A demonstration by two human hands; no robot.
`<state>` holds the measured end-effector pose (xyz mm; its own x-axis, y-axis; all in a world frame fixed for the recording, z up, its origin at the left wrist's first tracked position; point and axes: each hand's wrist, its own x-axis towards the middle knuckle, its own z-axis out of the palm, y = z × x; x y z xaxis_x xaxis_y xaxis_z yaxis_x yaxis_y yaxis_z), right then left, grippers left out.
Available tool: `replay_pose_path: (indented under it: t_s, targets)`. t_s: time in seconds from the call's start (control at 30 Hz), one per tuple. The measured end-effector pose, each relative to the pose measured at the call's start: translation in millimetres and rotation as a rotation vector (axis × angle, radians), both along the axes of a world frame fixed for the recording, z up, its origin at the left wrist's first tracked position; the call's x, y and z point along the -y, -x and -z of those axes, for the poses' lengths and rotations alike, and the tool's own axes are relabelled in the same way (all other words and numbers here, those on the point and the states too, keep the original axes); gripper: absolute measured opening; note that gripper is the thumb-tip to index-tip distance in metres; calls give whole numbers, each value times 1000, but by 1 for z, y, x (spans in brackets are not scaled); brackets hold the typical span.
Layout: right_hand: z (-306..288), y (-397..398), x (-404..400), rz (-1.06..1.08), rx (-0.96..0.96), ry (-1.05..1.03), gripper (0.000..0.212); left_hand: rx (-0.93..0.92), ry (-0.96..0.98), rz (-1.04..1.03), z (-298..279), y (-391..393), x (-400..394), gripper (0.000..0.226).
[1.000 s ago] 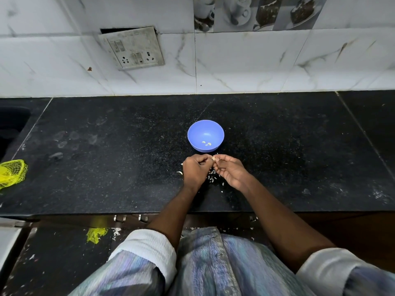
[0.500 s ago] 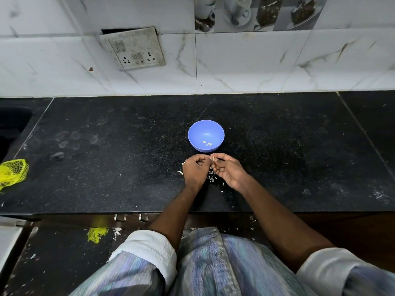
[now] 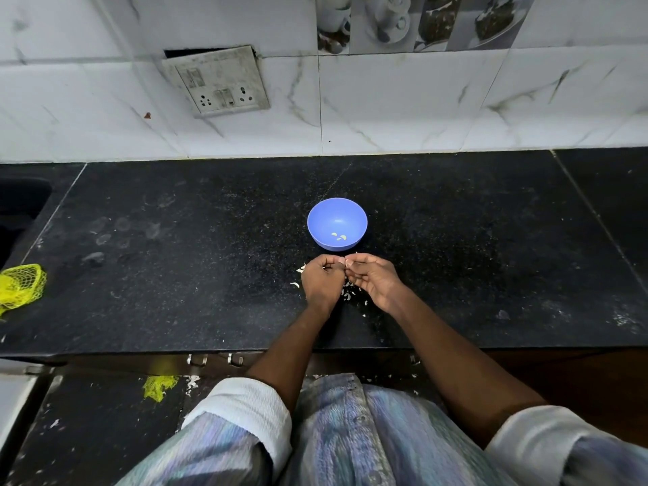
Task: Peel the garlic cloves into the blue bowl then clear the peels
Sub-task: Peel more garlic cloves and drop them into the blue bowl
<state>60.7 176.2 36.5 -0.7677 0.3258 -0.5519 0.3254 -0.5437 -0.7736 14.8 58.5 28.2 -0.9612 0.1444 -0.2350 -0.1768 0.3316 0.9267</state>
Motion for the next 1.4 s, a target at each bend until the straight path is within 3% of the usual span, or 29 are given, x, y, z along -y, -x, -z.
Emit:
replay_pose_path:
  t_s: [0.1,0.4,0.67,0.93,1.07,1.17,1.4]
  targets:
    - [-1,2,1,65,17,46,18,-117,94,3,-4,0,0,15]
    - [-2,6,-7,168,90,137,12,-182,158,87,-3,2,11,10]
    - [0,4,-8,203,77,72,14,-244,178,170,-3,3,15,23]
    - [1,1,-5,123,67,-55,16,-276,317,172,-9,-2,14,8]
    - [0,0,-3,87,81,-124,16,-308,309,188,-11,-2,15,23]
    - [1,0,-3,10,69,-150,18,-332,318,227,-8,-3,15,13]
    - [5,-2,-5,-113,77,-245,15,-403,346,224,-3,4,20,16]
